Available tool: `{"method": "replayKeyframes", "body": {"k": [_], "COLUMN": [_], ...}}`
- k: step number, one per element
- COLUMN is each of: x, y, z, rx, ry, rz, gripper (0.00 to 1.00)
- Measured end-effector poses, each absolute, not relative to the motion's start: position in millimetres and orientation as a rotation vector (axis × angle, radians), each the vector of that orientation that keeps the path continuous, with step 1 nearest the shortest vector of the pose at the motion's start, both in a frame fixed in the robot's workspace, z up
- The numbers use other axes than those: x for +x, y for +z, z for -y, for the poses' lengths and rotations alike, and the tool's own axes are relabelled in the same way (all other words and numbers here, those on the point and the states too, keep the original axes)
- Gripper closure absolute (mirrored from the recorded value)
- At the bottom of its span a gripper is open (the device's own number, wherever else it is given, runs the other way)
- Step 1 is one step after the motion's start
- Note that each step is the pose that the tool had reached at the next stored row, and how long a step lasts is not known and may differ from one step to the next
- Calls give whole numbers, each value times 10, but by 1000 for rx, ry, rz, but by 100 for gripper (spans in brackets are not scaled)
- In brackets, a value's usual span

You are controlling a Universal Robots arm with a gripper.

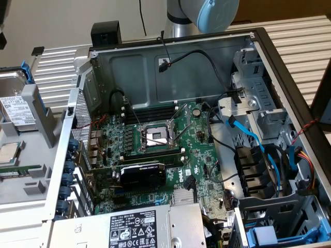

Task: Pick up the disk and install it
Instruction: 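Reach for the disk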

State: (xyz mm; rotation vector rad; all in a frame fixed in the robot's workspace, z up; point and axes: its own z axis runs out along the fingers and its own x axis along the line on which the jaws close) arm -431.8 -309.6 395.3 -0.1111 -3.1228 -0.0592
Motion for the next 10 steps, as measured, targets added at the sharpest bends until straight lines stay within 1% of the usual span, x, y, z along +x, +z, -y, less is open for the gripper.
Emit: {"method": "replayKeyframes", "body": {"k": [5,10], "x": [-4429,-4646], "y": [3950,3947], "z": [2935,2860], "rx": [-111,-111], "ry": [-59,-59], "rz": [3122,3122], "gripper": [89,89]}}
